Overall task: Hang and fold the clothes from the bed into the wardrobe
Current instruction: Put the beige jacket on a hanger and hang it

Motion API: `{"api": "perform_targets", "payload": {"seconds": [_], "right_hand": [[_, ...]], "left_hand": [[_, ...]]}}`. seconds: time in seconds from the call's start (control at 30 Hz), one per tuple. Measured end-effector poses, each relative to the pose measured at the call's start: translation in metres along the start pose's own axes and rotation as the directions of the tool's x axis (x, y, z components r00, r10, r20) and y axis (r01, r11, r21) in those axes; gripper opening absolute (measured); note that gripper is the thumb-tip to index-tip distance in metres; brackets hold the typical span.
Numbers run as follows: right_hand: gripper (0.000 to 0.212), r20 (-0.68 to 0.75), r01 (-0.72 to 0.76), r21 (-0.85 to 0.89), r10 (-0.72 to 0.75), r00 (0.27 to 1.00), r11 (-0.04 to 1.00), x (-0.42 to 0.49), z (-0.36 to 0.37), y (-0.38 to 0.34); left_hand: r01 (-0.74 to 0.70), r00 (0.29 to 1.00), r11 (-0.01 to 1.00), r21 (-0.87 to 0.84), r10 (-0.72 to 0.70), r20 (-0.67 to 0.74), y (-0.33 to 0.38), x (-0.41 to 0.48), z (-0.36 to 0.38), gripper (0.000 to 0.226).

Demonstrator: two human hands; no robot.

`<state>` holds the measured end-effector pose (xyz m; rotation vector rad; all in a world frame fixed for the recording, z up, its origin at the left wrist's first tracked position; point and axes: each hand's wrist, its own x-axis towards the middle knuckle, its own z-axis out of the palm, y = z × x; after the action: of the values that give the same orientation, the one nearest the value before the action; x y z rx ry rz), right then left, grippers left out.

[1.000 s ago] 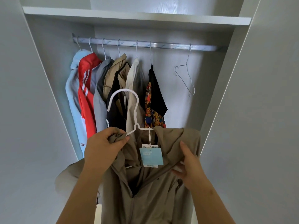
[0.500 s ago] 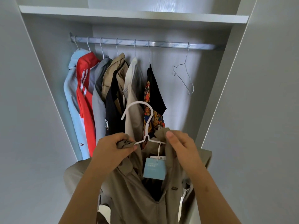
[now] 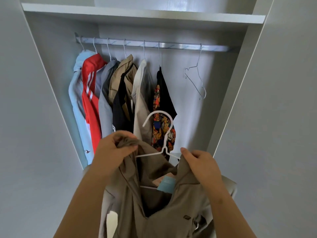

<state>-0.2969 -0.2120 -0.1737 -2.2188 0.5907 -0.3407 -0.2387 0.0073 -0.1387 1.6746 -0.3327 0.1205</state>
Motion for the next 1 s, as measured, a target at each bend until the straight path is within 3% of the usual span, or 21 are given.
{"api": "perform_targets", "payload": {"seconds": [0.07,0.1,0.2,0.27,0.33,0.4,0.47,0.5,0.53,0.57,0.63,0.7,0.77,0.8,0.83,0.87,0.9,0.97,1.0], "right_hand": [[0.057,-0.018,0.004,0.017,-0.004,1.0,1.0,0.001,-0.003,-0.001],[0.055,-0.007,0.008,0.038,-0.008,1.0,0.999,0.0,-0.004,-0.001],[0.045,0.065,-0.02,0.153,0.01,0.998,0.988,-0.004,-0.001,-0.005],[0.039,0.084,-0.035,0.18,0.02,0.996,0.983,-0.007,0.002,-0.006],[0.036,0.079,-0.012,0.145,0.0,0.997,0.989,-0.008,0.004,-0.009],[0.026,0.112,0.009,0.141,-0.025,0.993,0.99,-0.007,0.004,-0.013],[0.017,0.138,0.014,0.152,-0.035,0.99,0.988,-0.008,0.005,-0.015],[0.016,0.123,0.015,0.156,-0.035,0.992,0.988,-0.009,0.005,-0.015],[0.015,0.094,0.013,0.161,-0.029,0.995,0.987,-0.01,0.005,-0.015],[0.014,0.062,0.01,0.166,-0.02,0.998,0.986,-0.011,0.004,-0.016],[0.018,0.023,0.005,0.183,-0.01,1.0,0.983,-0.012,0.002,-0.018],[0.029,0.02,0.009,0.217,-0.013,1.0,0.976,-0.014,0.0,-0.021],[0.031,0.023,0.021,0.253,-0.028,0.999,0.967,-0.014,-0.002,-0.022],[0.03,0.022,0.032,0.265,-0.039,0.999,0.964,-0.015,-0.003,-0.021],[0.03,0.018,0.042,0.271,-0.049,0.999,0.962,-0.015,-0.004,-0.02],[0.031,0.015,0.051,0.271,-0.057,0.998,0.961,-0.015,-0.005,-0.02],[0.034,0.015,0.056,0.273,-0.062,0.998,0.96,-0.015,-0.006,-0.019],[0.04,0.021,0.066,0.28,-0.075,0.997,0.958,-0.016,-0.007,-0.018],[0.041,0.024,0.072,0.282,-0.082,0.996,0.957,-0.016,-0.007,-0.018]], "left_hand": [[-0.018,0.995,0.999,0.043,0.022,-0.098,0.008,0.0,-0.004,0.034],[-0.037,0.99,0.987,0.156,0.057,-0.127,0.012,-0.001,-0.004,0.031],[-0.032,0.96,0.817,0.576,0.186,-0.209,0.024,-0.003,-0.005,0.018],[0.034,0.94,0.768,0.639,0.192,-0.281,0.03,-0.002,-0.007,0.012],[0.056,0.934,0.82,0.57,0.158,-0.319,0.031,-0.001,-0.008,0.015],[0.023,0.962,0.949,0.315,0.064,-0.265,0.033,-0.002,-0.006,0.024],[0.004,1.0,0.993,-0.115,-0.006,-0.013,0.04,-0.005,-0.005,0.032],[0.028,0.994,0.966,-0.258,0.0,0.108,0.041,-0.006,-0.004,0.034],[0.037,0.984,0.958,-0.286,0.014,0.175,0.038,-0.005,-0.004,0.036],[0.011,0.982,0.975,-0.22,0.031,0.186,0.033,-0.003,-0.003,0.036],[-0.125,0.992,0.969,0.211,0.115,0.06,0.021,0.002,-0.003,0.025],[-0.075,0.986,0.791,0.607,0.15,-0.073,0.009,0.005,-0.002,0.013],[0.141,0.99,0.546,0.826,-0.067,-0.125,0.0,0.008,0.002,0.04],[0.197,0.975,0.435,0.879,-0.184,-0.127,-0.003,0.009,0.003,0.051],[0.206,0.96,0.385,0.9,-0.259,-0.109,-0.007,0.012,0.004,0.055],[0.197,0.951,0.413,0.889,-0.302,-0.071,-0.009,0.014,0.004,0.054],[0.175,0.952,0.512,0.841,-0.307,-0.011,-0.011,0.017,0.003,0.05],[0.117,0.966,0.726,0.678,-0.242,0.092,-0.014,0.019,0.004,0.035],[0.089,0.976,0.782,0.617,-0.193,0.104,-0.013,0.019,0.006,0.026]]}}
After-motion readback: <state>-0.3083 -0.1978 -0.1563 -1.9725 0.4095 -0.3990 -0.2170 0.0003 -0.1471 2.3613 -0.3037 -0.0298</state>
